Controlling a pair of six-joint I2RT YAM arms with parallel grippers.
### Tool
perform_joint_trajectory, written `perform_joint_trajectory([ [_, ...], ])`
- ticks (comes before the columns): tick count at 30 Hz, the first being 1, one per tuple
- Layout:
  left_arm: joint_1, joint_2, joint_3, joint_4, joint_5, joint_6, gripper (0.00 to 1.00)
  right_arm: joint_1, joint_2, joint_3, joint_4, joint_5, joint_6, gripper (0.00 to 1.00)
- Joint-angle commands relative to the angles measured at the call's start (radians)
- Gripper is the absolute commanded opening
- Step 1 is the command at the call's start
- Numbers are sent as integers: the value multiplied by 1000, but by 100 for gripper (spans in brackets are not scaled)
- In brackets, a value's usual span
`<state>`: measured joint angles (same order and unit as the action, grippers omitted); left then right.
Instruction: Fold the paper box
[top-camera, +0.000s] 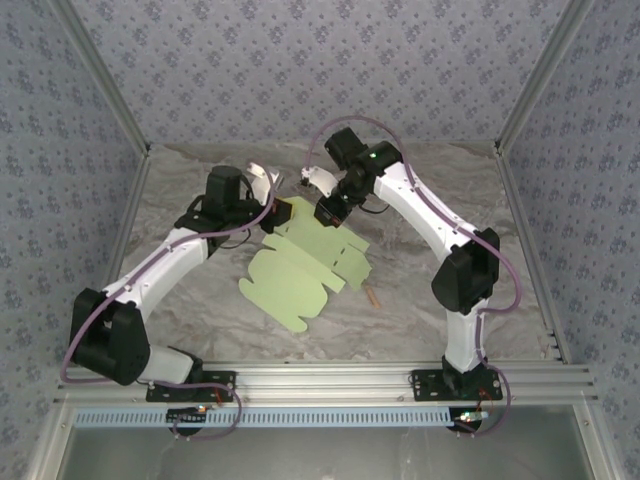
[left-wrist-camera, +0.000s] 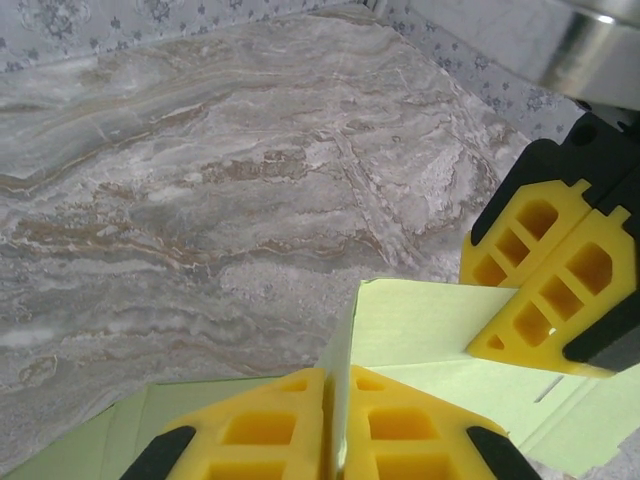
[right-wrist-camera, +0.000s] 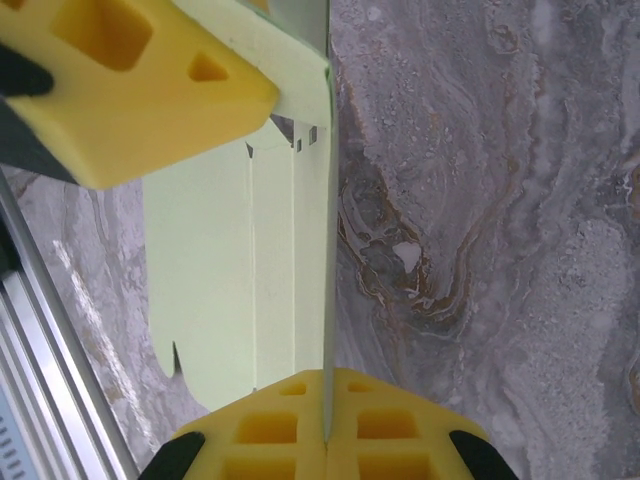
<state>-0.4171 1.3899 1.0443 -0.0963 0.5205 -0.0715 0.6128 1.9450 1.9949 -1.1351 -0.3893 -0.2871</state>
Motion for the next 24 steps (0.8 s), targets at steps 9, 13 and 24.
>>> perform_joint_trajectory([
  [9,-74,3,-19,60,-72,16,3,40,52,111,24,-15,167,0],
  [13,-101,-7,-22,59,-123,52,3,41,67,131,35,-20,212,0],
  [24,-170,-3,-18,27,-300,172,2,42,92,155,52,-59,258,0],
])
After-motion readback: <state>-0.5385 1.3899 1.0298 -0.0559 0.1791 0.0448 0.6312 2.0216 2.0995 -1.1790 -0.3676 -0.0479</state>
